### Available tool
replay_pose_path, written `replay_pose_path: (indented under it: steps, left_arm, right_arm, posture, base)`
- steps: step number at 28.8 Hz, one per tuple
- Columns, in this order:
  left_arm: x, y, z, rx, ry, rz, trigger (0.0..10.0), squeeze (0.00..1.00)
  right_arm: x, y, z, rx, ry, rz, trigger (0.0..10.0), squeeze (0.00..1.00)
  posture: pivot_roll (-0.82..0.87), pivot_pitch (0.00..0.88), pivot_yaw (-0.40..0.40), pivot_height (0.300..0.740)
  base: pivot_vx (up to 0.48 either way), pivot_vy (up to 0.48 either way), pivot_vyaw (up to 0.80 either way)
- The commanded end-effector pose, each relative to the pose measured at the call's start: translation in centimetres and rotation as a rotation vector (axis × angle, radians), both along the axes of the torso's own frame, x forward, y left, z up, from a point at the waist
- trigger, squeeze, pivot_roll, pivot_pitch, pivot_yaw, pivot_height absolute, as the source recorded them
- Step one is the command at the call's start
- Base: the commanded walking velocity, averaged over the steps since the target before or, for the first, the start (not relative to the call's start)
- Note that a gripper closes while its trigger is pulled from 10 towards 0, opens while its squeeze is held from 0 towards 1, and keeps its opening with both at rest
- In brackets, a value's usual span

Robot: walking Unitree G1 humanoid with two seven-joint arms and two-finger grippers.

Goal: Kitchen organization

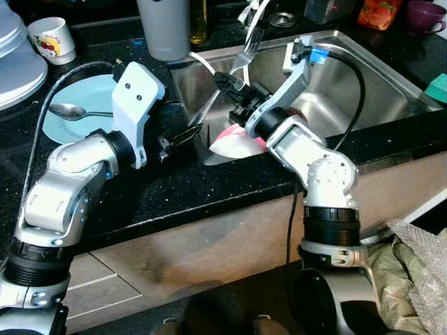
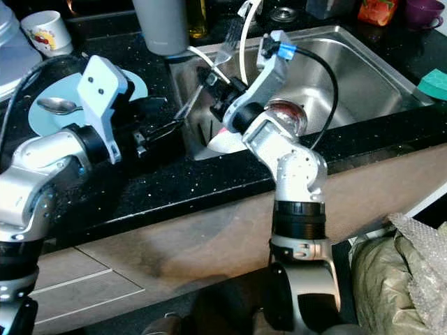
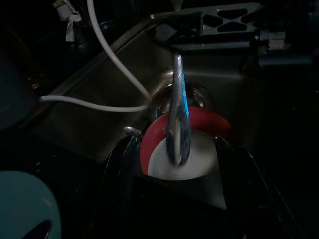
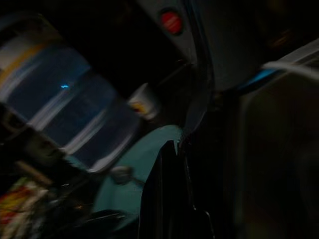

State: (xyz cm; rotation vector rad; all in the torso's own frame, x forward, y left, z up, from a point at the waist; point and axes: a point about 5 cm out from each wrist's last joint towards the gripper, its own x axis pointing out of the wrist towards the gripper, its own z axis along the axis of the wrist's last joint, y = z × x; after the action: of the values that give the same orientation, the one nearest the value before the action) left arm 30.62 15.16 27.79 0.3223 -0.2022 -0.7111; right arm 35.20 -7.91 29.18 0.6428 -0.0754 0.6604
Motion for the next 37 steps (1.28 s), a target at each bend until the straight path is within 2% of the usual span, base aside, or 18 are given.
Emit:
replay_pose_path:
  steps: [1, 5, 10, 14, 18, 22, 25, 26, 27, 28, 29, 30, 31, 32, 37]
  left_arm:
    - [-0.1, 0.5, 0.1, 0.0, 0.015, 0.024, 10.0, 0.0]
    - [0.0, 1.2, -0.3, 0.007, 0.038, 0.076, 10.0, 0.0]
    - [0.0, 1.7, -0.5, 0.012, 0.033, 0.123, 10.0, 0.0]
    - [-0.4, 1.2, -1.0, -0.008, 0.066, 0.099, 10.0, 0.0]
    - [-0.8, 0.4, -2.3, 0.025, 0.115, 0.1, 10.0, 0.0]
    - [-0.7, 0.4, -2.8, 0.017, 0.136, 0.148, 10.0, 0.0]
    - [-0.8, 0.4, -2.9, 0.01, 0.145, 0.171, 10.0, 0.0]
    - [-0.8, 0.4, -3.0, 0.012, 0.147, 0.17, 10.0, 0.0]
    - [-0.8, 0.5, -3.0, 0.018, 0.147, 0.177, 10.0, 0.0]
    - [-0.8, 0.6, -3.0, 0.021, 0.147, 0.182, 10.0, 0.0]
    - [-0.8, 0.6, -2.9, 0.022, 0.147, 0.189, 10.0, 0.0]
    - [-0.8, 0.7, -2.9, 0.022, 0.147, 0.194, 10.0, 0.0]
    - [-0.8, 0.7, -2.9, 0.023, 0.147, 0.195, 10.0, 0.0]
    - [-0.8, 0.7, -2.9, 0.023, 0.147, 0.195, 10.0, 0.0]
    - [-1.0, 0.4, -2.9, 0.031, 0.151, 0.199, 10.0, 0.0]
  right_arm:
    - [0.4, -0.5, 0.3, -0.032, -0.04, -0.053, 0.0, 0.0]
    - [1.2, -2.0, 0.5, -0.135, -0.112, -0.18, 0.0, 0.0]
    - [1.8, -2.6, 0.2, -0.187, -0.145, -0.228, 0.0, 0.0]
    - [2.5, -2.2, -0.6, -0.257, -0.176, -0.223, 0.0, 0.0]
    - [3.3, -1.2, -1.3, -0.308, -0.199, -0.191, 0.0, 0.0]
    - [3.7, -0.4, -1.7, -0.368, -0.217, -0.154, 0.2, 0.0]
    - [4.1, 0.5, -2.2, -0.46, -0.229, -0.091, 2.3, 0.0]
    - [4.1, 0.7, -2.4, -0.489, -0.226, -0.073, 2.3, 0.0]
    - [4.3, 0.9, -2.8, -0.552, -0.218, -0.053, 3.7, 0.0]
    - [4.3, 1.0, -3.1, -0.593, -0.213, -0.043, 3.7, 0.0]
    - [4.4, 1.1, -3.4, -0.629, -0.208, -0.027, 4.7, 0.0]
    - [4.5, 1.1, -3.6, -0.65, -0.205, -0.016, 4.7, 0.0]
    - [4.6, 1.2, -3.9, -0.689, -0.193, 0.006, 10.0, 0.0]
    - [4.6, 1.2, -3.9, -0.689, -0.193, 0.006, 10.0, 0.0]
    - [5.4, 0.8, -4.9, -0.817, -0.145, 0.032, 10.0, 0.0]
  posture:
    - [0.05, 0.159, 0.031, 0.74]
    - [0.04, 0.161, 0.031, 0.74]
    - [0.05, 0.162, 0.027, 0.74]
    - [0.05, 0.162, 0.027, 0.74]
    - [0.05, 0.165, 0.031, 0.74]
    - [0.05, 0.165, 0.029, 0.74]
    - [0.05, 0.163, 0.022, 0.74]
    - [0.05, 0.163, 0.02, 0.74]
    - [0.05, 0.162, 0.02, 0.74]
    - [0.05, 0.161, 0.019, 0.74]
    - [0.05, 0.161, 0.019, 0.74]
    - [0.05, 0.161, 0.019, 0.74]
    - [0.05, 0.16, 0.02, 0.74]
    - [0.05, 0.16, 0.02, 0.74]
    - [0.05, 0.159, 0.02, 0.74]
  base:
    - [0.0, 0.0, 0.0]
    - [0.0, 0.0, 0.0]
    - [0.0, 0.0, 0.0]
    - [0.0, 0.0, 0.0]
    - [0.0, 0.0, 0.0]
    - [0.0, 0.0, 0.0]
    - [0.0, 0.0, 0.0]
    - [0.0, 0.0, 0.0]
    - [0.0, 0.0, 0.0]
    - [0.0, 0.0, 0.0]
    - [0.0, 0.0, 0.0]
    - [0.0, 0.0, 0.0]
    - [0.0, 0.0, 0.0]
    - [0.0, 0.0, 0.0]
    - [0.0, 0.0, 0.0]
